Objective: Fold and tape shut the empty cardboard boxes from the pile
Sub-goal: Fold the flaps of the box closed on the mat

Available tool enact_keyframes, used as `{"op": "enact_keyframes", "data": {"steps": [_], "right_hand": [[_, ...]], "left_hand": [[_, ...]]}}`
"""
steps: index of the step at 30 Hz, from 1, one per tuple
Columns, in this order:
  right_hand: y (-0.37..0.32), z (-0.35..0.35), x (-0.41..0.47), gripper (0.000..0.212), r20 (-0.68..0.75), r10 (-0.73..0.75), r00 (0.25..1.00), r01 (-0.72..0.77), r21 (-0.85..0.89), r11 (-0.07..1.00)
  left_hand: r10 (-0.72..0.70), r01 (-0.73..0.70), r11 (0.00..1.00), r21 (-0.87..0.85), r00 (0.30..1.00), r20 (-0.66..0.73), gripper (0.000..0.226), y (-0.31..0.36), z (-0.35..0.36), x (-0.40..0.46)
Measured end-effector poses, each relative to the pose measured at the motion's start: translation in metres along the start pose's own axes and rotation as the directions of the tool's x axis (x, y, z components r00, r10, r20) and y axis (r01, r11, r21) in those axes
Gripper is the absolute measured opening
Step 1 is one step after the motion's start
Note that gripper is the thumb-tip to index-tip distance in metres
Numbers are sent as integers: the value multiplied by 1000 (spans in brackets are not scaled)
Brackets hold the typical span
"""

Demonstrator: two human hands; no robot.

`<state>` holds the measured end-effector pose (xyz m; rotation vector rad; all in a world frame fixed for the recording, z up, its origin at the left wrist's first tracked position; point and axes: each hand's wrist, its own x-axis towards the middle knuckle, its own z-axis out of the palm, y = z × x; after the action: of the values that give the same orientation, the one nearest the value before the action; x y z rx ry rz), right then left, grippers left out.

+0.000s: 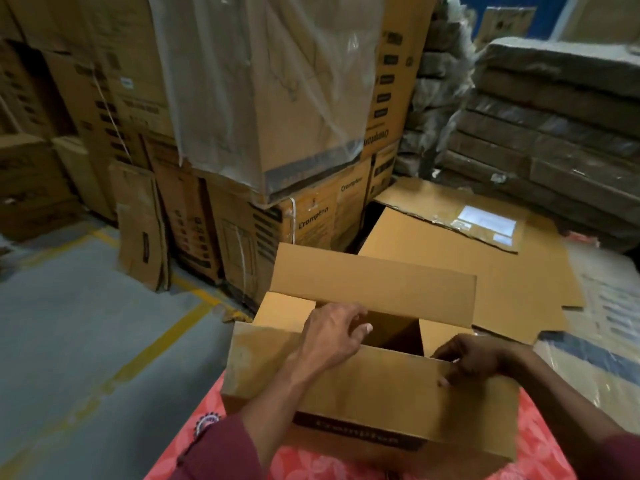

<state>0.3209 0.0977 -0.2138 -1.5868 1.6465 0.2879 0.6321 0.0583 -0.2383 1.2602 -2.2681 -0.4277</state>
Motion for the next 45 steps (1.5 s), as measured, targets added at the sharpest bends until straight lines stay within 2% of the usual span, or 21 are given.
{"op": "enact_keyframes", "data": {"steps": [3, 7, 10, 13, 16, 20, 22, 24, 26, 28, 30, 33, 34, 35, 37, 39, 41, 43, 45], "right_hand": [[8, 19, 26, 67, -195, 77, 978, -90, -59, 994], [0, 37, 52, 66, -198, 146, 969, -171, -117, 978], [-22, 34, 67, 74, -184, 182, 966, -221, -223, 949], [-55, 21, 92, 79, -249, 73, 966, -150, -306, 940], [-98, 1, 128, 87, -366, -40, 930, -63, -266, 962], [-164, -27, 172, 94, -574, -177, 799, -20, -321, 947], [-187, -39, 187, 100, -605, -168, 778, -46, -321, 946], [-197, -46, 199, 101, -624, -102, 775, -100, -280, 955], [-200, -45, 203, 90, -680, -83, 728, -107, -233, 967], [-203, -39, 196, 75, -727, -124, 675, -105, -262, 959], [-206, -32, 182, 61, -728, -142, 671, -130, -304, 944], [-200, -9, 152, 28, -712, -236, 661, -17, -329, 944], [-195, 3, 141, 17, -700, -278, 658, 35, -340, 940], [-187, 16, 133, 13, -706, -295, 644, 91, -313, 945], [-172, 49, 119, 20, -736, -245, 632, 197, -153, 968], [-158, 81, 117, 20, -767, -291, 572, 233, -189, 954], [-149, 106, 118, 24, -772, -331, 542, 240, -236, 942], [-147, 127, 120, 40, -724, -329, 606, 200, -261, 944], [-148, 144, 118, 59, -612, -299, 733, 129, -307, 943]], "left_hand": [[-64, 59, 990, 129, 997, 37, 47, -36, 13, -5], [-255, 200, 941, 273, 950, 182, 64, -83, 22, -15], [-417, 324, 872, 367, 885, 210, 96, -122, 17, -16], [-492, 405, 846, 348, 844, 214, 129, -150, 15, -19], [-474, 405, 864, 301, 854, 214, 134, -159, 23, -24], [-471, 421, 875, 237, 855, 217, 134, -163, 25, -24], [-464, 436, 885, 166, 859, 219, 126, -165, 23, -23], [-474, 479, 878, 17, 863, 173, 100, -172, 19, -25], [-507, 522, 836, -168, 853, 128, 77, -181, 13, -28], [-514, 525, 809, -266, 850, 116, 70, -187, 7, -30], [-519, 511, 783, -354, 851, 78, 66, -190, 5, -30], [-533, 471, 729, -497, 846, 20, 65, -197, 8, -29], [-543, 454, 683, -572, 840, 19, 63, -200, 7, -28], [-558, 423, 616, -665, 830, 11, 61, -203, 7, -27], [-598, 383, 501, -776, 802, 9, 57, -213, 13, -26], [-617, 354, 415, -838, 787, 27, 62, -220, 17, -22], [-613, 313, 304, -900, 787, 66, 81, -222, 19, -18], [-604, 292, 227, -929, 791, 100, 104, -222, 18, -15], [-575, 280, 194, -940, 809, 123, 124, -214, 12, -13]]}}
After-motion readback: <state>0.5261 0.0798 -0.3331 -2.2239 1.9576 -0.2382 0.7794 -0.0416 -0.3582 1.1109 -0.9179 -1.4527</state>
